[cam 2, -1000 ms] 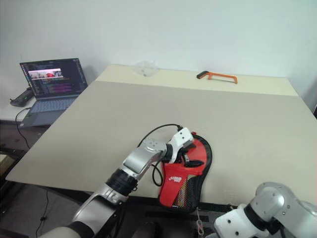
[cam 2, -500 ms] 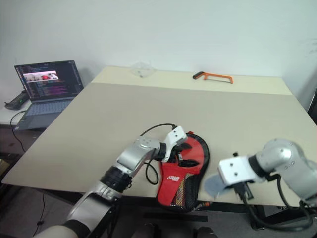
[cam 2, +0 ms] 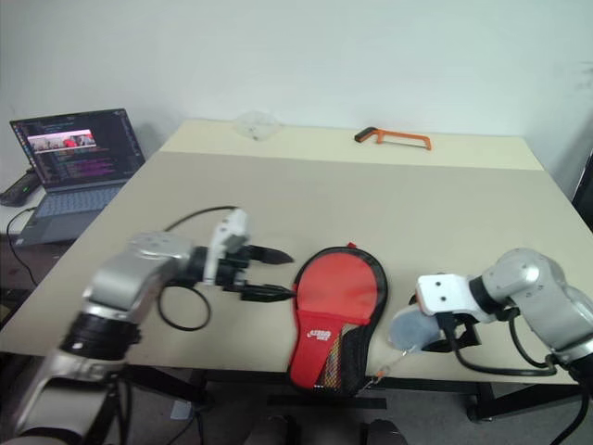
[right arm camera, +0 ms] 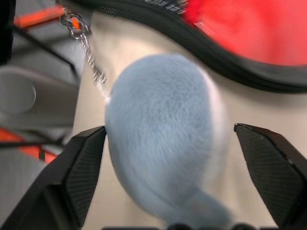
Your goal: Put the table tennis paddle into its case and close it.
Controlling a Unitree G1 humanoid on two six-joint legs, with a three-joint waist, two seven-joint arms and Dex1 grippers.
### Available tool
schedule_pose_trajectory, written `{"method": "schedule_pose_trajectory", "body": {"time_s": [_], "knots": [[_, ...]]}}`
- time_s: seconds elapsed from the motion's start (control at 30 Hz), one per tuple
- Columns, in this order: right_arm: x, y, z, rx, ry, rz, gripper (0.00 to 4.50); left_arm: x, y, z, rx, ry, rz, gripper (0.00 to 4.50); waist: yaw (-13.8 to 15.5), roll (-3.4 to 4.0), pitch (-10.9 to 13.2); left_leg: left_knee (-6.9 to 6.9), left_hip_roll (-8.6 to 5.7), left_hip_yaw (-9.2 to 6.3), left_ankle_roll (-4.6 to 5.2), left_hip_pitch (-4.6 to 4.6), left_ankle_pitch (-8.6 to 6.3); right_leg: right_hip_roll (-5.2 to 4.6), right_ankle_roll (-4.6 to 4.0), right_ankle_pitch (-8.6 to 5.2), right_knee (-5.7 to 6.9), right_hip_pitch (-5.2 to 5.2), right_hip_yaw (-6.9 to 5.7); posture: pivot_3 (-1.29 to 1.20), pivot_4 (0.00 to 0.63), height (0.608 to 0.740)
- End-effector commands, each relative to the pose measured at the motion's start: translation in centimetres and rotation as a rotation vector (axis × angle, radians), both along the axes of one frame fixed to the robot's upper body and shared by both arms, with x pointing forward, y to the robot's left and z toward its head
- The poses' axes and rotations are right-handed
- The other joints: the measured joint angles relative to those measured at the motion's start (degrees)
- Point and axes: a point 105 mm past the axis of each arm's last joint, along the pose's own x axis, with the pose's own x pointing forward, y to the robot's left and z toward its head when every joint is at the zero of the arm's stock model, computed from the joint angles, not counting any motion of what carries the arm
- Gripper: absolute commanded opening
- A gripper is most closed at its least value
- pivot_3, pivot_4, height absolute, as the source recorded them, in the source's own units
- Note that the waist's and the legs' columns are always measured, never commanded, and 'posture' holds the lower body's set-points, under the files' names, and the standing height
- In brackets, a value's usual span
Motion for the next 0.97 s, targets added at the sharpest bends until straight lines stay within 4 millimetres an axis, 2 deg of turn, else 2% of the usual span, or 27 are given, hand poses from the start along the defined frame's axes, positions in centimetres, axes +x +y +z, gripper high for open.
{"method": "schedule_pose_trajectory", "body": {"time_s": [0.03,0.23,0.4,0.5,0.6,0.63,0.77,0.97], "knots": [[0.5,-1.7,3.4,0.131,-0.009,-0.093,4.47,-1.0,2.7,2.8,-0.031,-0.095,0.036,4.50,0.02,-0.04,0.02,0.01,0.01,0.01,0.00,0.01,0.00,-0.03,-0.12,-0.06,0.00,0.01,-0.01,0.00,0.150,0.740],[1.6,-5.8,6.7,0.309,-0.081,-0.279,4.47,-2.1,6.9,4.1,0.009,-0.146,0.172,4.50,0.23,-0.08,0.10,0.03,-0.02,0.09,0.00,0.00,0.00,-0.16,-0.15,-0.07,-0.02,0.00,-0.02,0.00,0.150,0.740],[0.7,-7.1,7.7,0.337,-0.116,-0.368,4.47,-2.6,8.5,4.6,0.034,-0.147,0.226,4.50,0.23,-0.06,0.16,-0.03,0.01,0.14,0.00,0.01,0.00,-0.15,-0.22,-0.12,0.05,-0.08,-0.01,0.00,0.150,0.740],[0.0,-6.9,7.6,0.336,-0.119,-0.381,4.47,-2.6,8.9,4.6,0.033,-0.138,0.245,4.50,0.19,-0.07,0.17,-0.08,0.01,0.17,0.00,0.01,0.00,-0.13,-0.24,-0.15,0.18,-0.16,0.00,0.00,0.150,0.740],[-0.2,-5.6,7.6,0.338,-0.131,-0.360,4.47,-2.0,8.5,4.0,0.041,-0.134,0.247,4.50,0.11,-0.09,0.20,-0.01,-0.02,0.26,0.00,0.01,0.00,-0.13,-0.11,-0.23,0.72,-0.42,0.16,0.00,0.150,0.740],[-0.3,-5.1,7.7,0.337,-0.138,-0.344,4.47,-1.8,8.2,3.8,0.043,-0.135,0.244,4.50,0.10,-0.09,0.20,0.00,-0.01,0.25,0.00,0.03,0.00,-0.10,-0.31,-0.39,0.81,-0.47,0.17,0.00,0.150,0.740],[0.0,-3.4,8.4,0.376,-0.143,-0.298,4.47,-1.5,7.6,3.2,0.058,-0.140,0.260,4.50,-0.07,-0.11,0.21,0.00,0.03,0.23,0.05,0.05,0.04,-0.03,-0.19,-0.42,0.89,-0.52,0.21,0.00,0.150,0.740],[1.6,-1.5,8.9,0.394,-0.172,-0.227,4.47,-3.1,8.9,2.4,0.088,-0.109,0.329,4.50,-0.49,-0.20,0.26,0.02,0.04,0.35,0.04,0.00,0.04,-0.07,-0.37,-0.31,0.82,-0.60,0.31,0.00,0.150,0.740]]}}
